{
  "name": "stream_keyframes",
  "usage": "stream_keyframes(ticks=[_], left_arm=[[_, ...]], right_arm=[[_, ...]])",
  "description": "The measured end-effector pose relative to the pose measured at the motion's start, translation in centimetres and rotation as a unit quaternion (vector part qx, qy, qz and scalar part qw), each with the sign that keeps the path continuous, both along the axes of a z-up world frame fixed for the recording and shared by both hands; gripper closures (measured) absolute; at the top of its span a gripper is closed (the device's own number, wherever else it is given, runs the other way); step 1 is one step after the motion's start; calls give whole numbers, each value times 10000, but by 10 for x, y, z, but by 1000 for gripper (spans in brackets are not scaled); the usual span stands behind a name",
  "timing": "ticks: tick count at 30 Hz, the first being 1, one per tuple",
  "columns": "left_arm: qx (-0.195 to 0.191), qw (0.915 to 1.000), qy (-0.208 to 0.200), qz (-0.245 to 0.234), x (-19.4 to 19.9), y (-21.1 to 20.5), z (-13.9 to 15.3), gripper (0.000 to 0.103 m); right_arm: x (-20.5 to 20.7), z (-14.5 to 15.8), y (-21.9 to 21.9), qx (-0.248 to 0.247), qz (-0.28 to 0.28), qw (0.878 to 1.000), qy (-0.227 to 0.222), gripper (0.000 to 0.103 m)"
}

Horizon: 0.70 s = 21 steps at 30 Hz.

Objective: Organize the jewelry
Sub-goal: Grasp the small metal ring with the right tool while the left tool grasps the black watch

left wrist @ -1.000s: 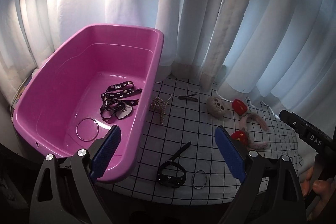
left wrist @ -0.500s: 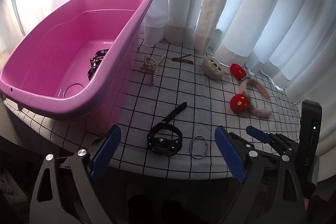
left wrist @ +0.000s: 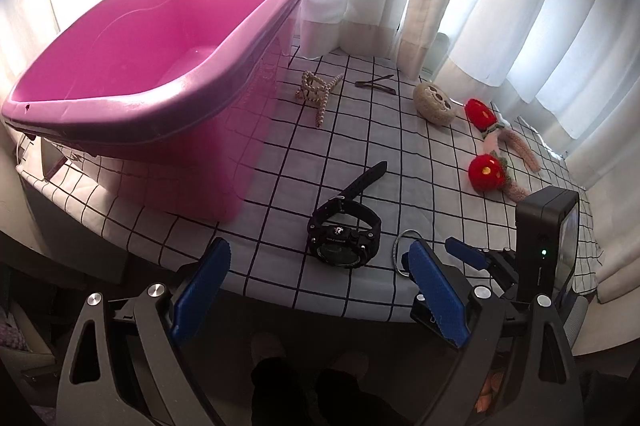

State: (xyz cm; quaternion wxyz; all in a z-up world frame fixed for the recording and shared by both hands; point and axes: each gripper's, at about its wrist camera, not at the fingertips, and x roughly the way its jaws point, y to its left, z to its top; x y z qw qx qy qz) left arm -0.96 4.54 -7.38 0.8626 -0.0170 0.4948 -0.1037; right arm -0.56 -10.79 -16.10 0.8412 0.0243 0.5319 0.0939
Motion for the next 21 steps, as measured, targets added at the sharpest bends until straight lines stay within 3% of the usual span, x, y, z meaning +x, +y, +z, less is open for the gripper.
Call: stream_keyframes(ticks=[8, 15, 21], left_arm=[[58, 10000, 57, -38, 3, -4, -8, 14], [-56, 9997, 95, -215, 6, -22, -18, 14], [-133, 9994, 182, -263, 18, -35, -36, 14]], right_arm=[[2, -16, 12, -467, 110, 9988, 27, 47], [3, -17, -27, -490, -314, 9983, -40, 47], [8, -16, -43, -387, -333, 9986, -99, 47]])
